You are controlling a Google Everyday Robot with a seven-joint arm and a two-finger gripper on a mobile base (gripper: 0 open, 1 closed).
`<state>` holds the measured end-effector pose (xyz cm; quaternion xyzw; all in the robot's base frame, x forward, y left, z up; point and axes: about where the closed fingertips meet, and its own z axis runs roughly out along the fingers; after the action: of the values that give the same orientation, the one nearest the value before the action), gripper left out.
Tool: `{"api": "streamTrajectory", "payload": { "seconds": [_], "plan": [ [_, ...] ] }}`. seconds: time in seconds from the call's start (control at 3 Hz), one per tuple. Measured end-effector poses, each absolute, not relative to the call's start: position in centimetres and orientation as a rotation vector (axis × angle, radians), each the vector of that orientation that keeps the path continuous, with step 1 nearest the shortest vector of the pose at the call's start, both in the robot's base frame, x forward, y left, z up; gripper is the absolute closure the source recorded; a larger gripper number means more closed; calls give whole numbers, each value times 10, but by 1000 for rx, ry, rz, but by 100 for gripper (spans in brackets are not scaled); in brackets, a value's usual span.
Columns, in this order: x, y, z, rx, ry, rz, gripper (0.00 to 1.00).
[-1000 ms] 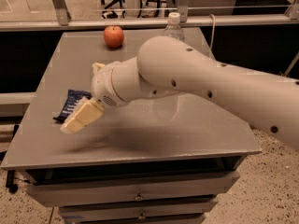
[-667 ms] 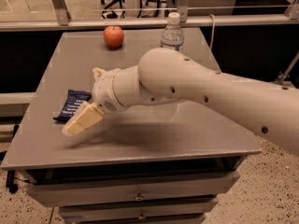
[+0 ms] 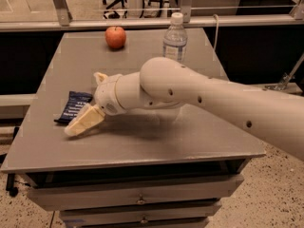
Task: Move rxbar blueberry near blue plastic bottle
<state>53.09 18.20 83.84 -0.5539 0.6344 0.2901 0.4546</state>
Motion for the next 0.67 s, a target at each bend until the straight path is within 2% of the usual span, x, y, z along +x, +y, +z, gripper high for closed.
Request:
{"api": "streamTrajectory", "payload": {
  "seconds": [0.33,0.67],
  "plan": [
    [540,186,841,-1347,1570,734,0],
    [544,187,839,-1322,1608,759,17]
  ]
}}
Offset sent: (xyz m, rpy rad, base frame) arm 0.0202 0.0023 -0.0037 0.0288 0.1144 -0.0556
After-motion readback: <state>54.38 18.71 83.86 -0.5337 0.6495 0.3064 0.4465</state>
